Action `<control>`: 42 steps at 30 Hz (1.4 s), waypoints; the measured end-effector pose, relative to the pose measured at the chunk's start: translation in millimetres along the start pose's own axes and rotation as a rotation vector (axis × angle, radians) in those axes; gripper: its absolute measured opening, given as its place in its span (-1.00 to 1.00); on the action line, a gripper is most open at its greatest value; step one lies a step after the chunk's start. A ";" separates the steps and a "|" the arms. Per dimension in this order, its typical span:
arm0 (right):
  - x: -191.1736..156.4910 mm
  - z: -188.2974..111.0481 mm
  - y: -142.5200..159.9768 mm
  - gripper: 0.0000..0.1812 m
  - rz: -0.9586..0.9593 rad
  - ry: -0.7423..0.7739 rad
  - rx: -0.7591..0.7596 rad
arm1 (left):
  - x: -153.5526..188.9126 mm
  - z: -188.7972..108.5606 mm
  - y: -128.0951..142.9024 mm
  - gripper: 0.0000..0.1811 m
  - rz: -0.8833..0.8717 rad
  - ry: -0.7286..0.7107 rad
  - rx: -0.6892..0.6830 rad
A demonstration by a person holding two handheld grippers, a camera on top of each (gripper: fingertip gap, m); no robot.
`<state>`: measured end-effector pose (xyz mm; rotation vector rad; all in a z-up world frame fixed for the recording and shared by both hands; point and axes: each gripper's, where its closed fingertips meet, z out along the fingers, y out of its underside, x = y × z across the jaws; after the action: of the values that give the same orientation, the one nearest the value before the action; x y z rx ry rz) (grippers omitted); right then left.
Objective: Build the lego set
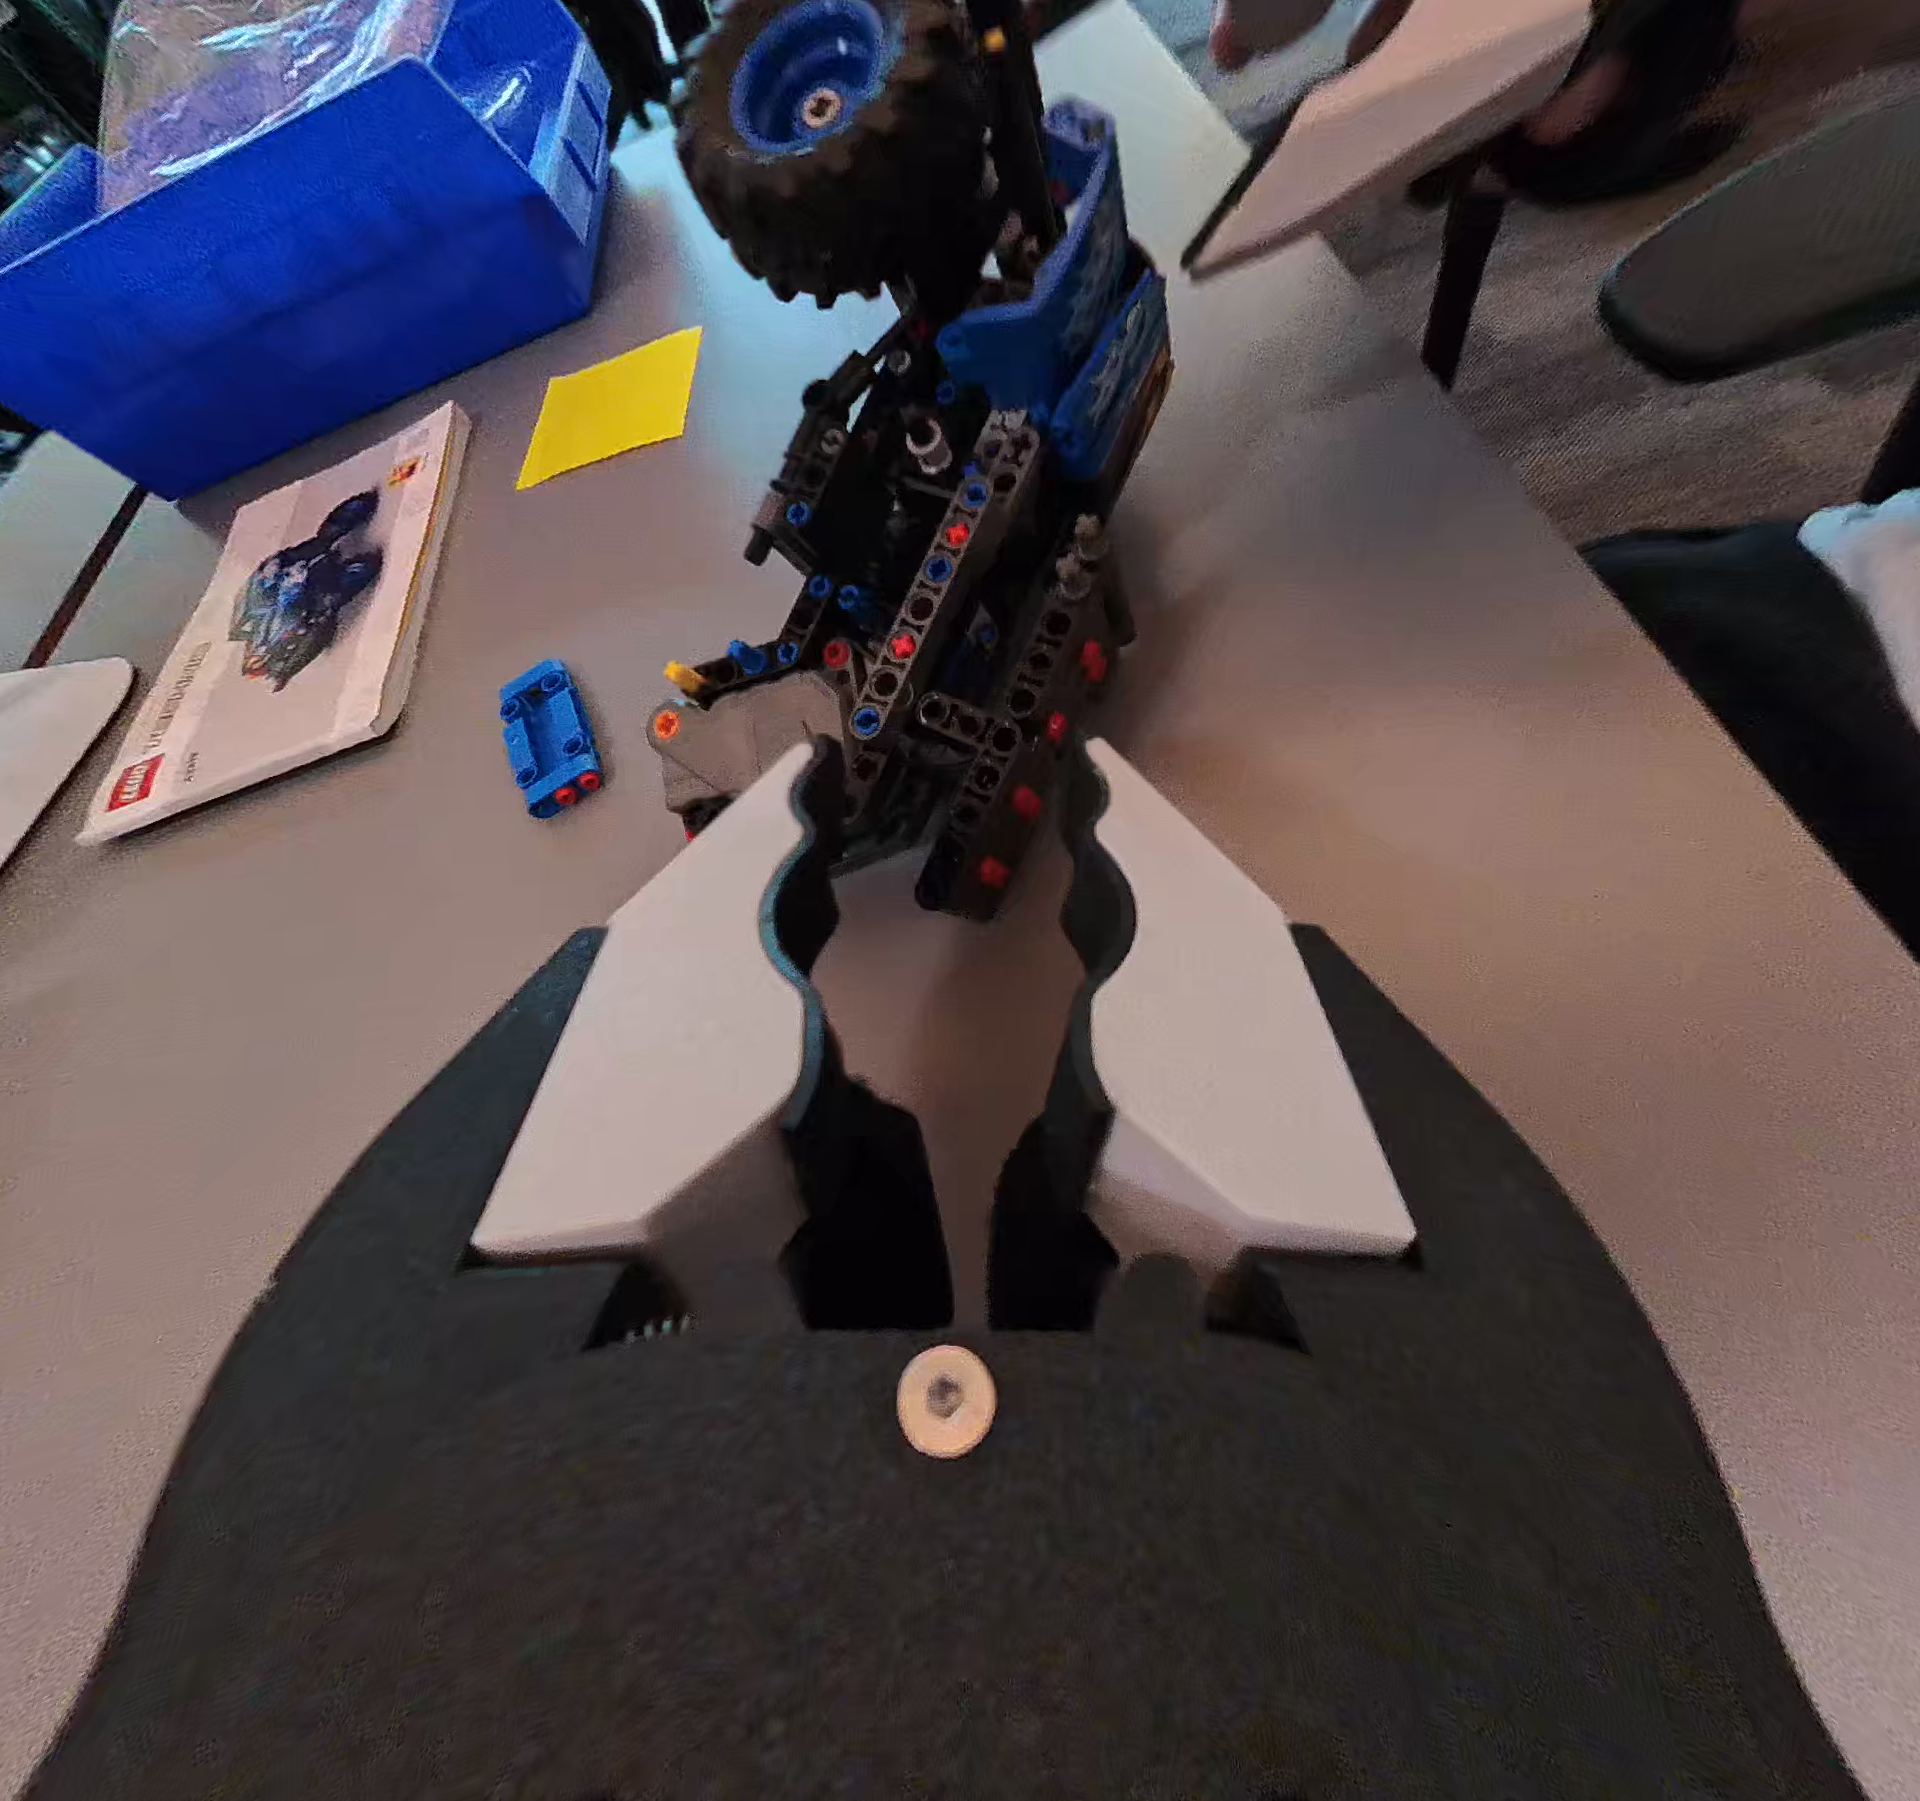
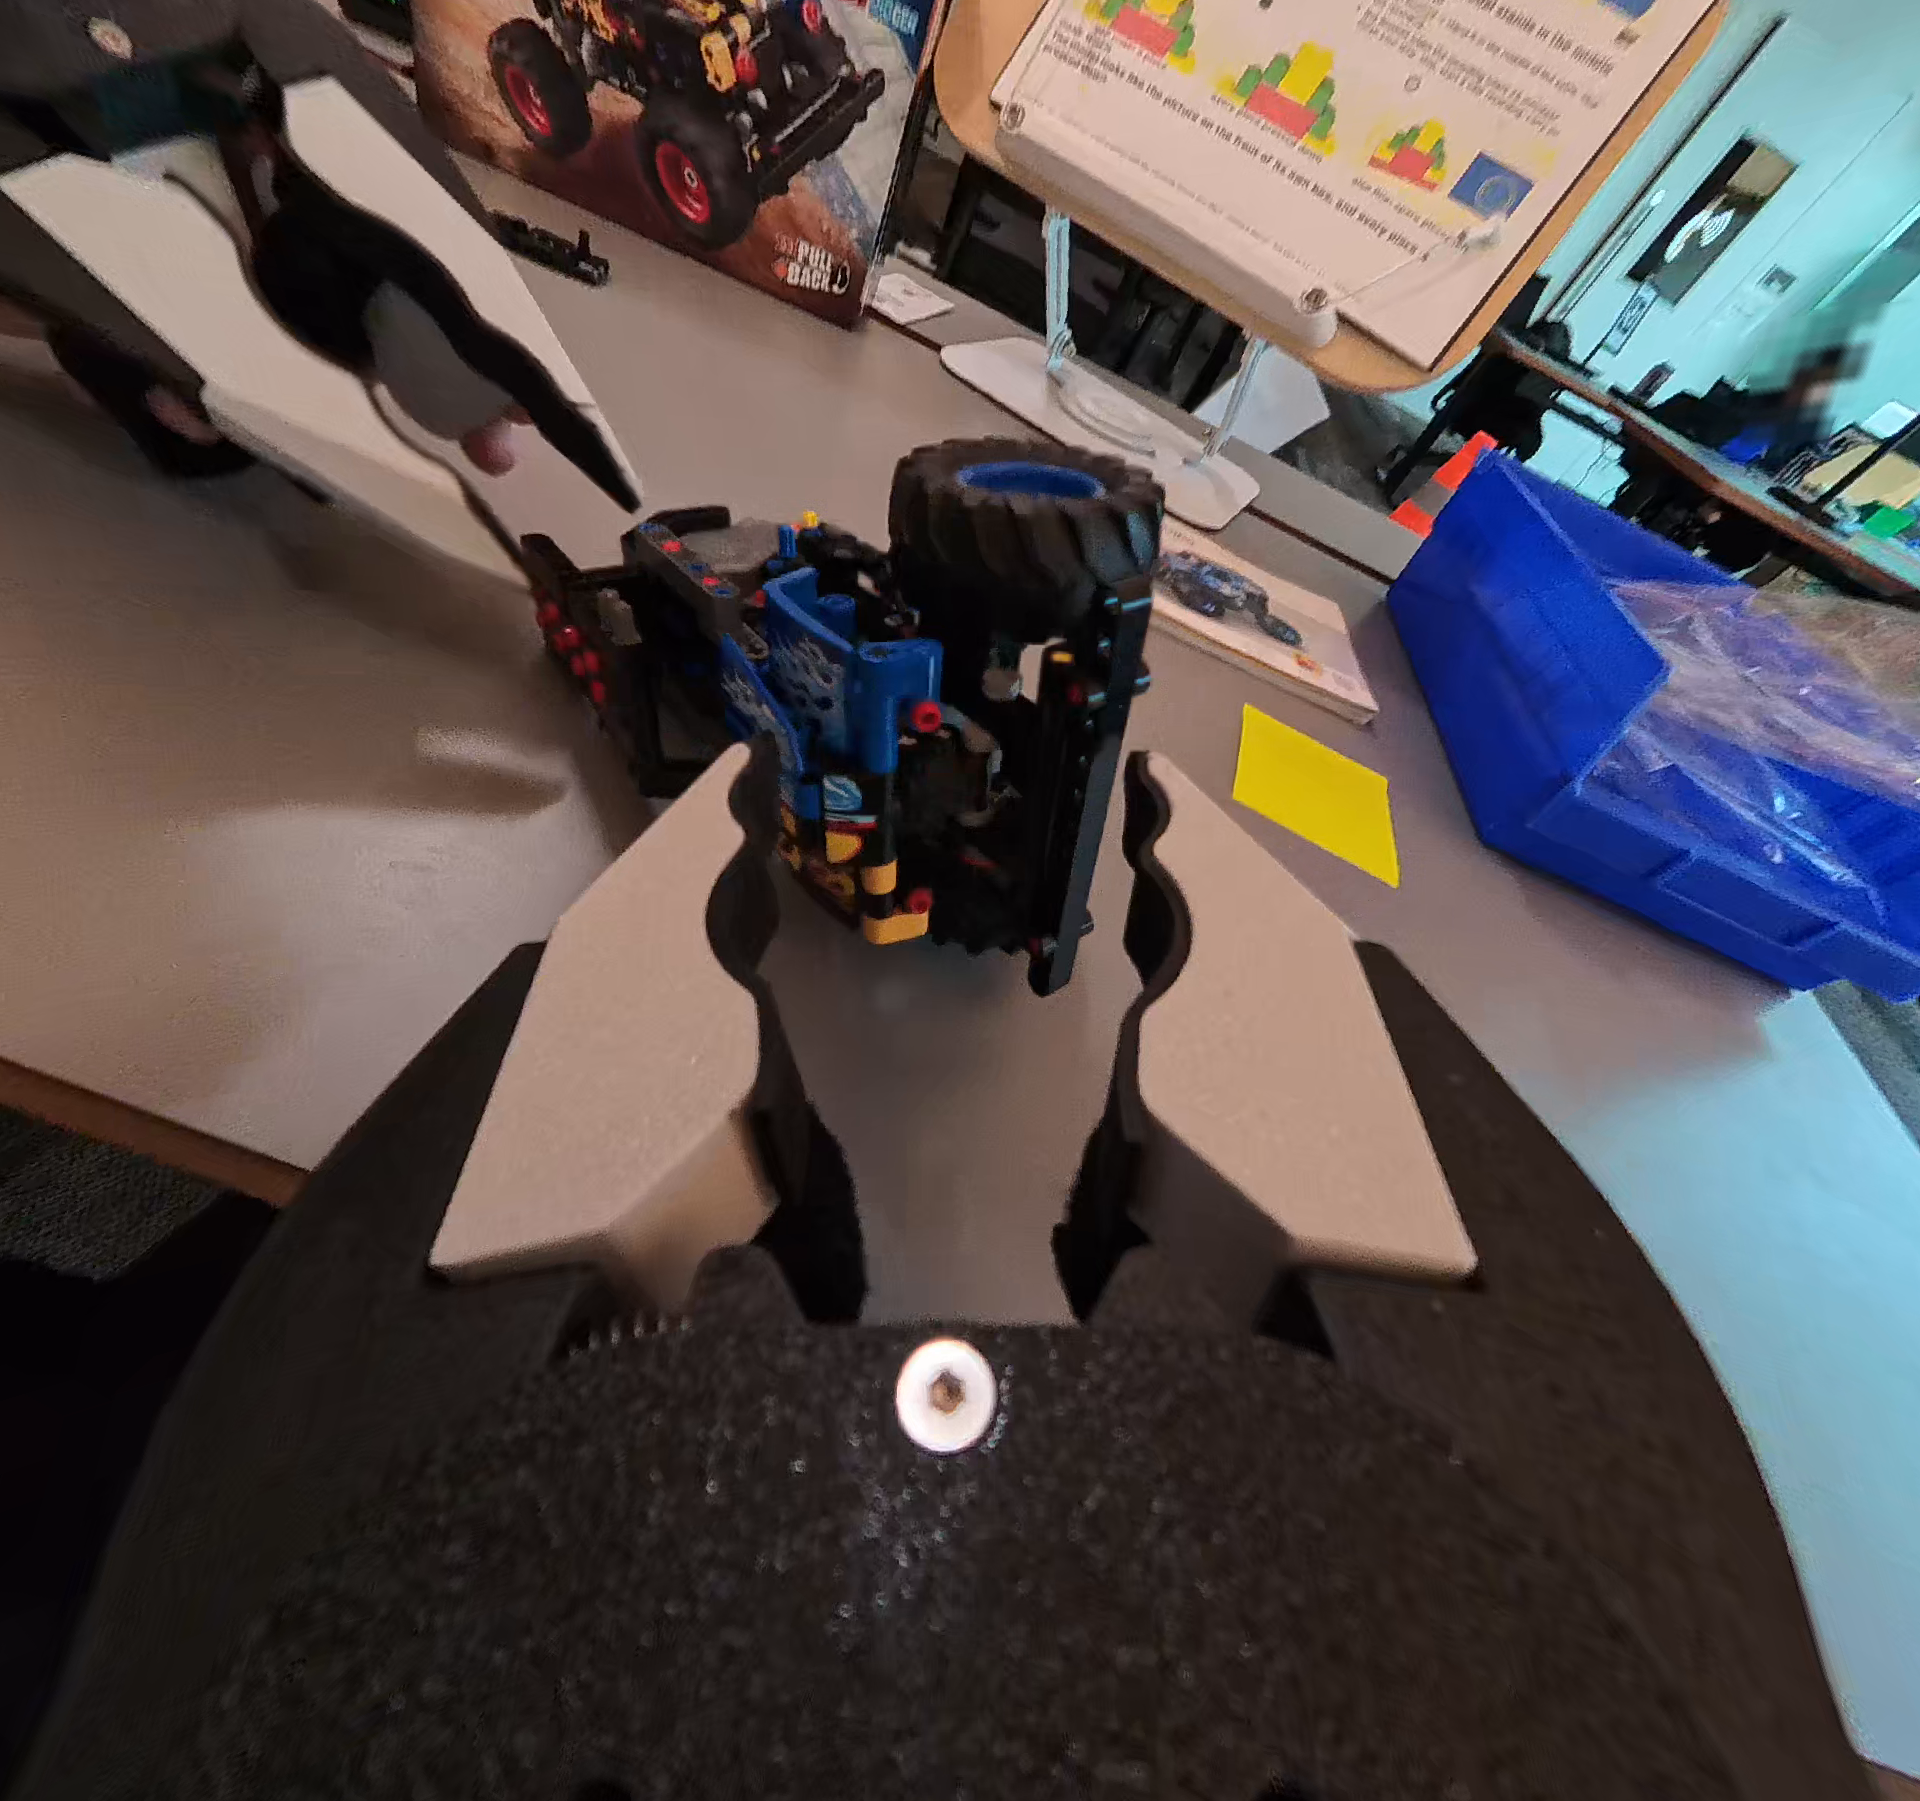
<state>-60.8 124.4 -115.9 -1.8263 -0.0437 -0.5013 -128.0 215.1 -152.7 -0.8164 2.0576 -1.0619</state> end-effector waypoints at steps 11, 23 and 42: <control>-2.1 27.5 13.9 0.00 0.037 -0.132 -0.046 | -5.4 9.7 40.4 -0.76 0.156 0.022 -0.207; -17.9 60.5 23.7 -0.09 -0.086 -0.242 -0.146 | -7.5 9.9 41.6 -0.86 0.076 0.034 -0.227; -31.3 58.3 23.0 -0.10 -0.150 -0.364 -0.108 | 15.1 4.2 36.1 -0.89 0.224 0.124 -0.163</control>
<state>-64.4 177.8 -161.1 -2.0107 -0.4108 -0.2726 -141.3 218.8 -189.5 -0.5924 2.3019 -0.8493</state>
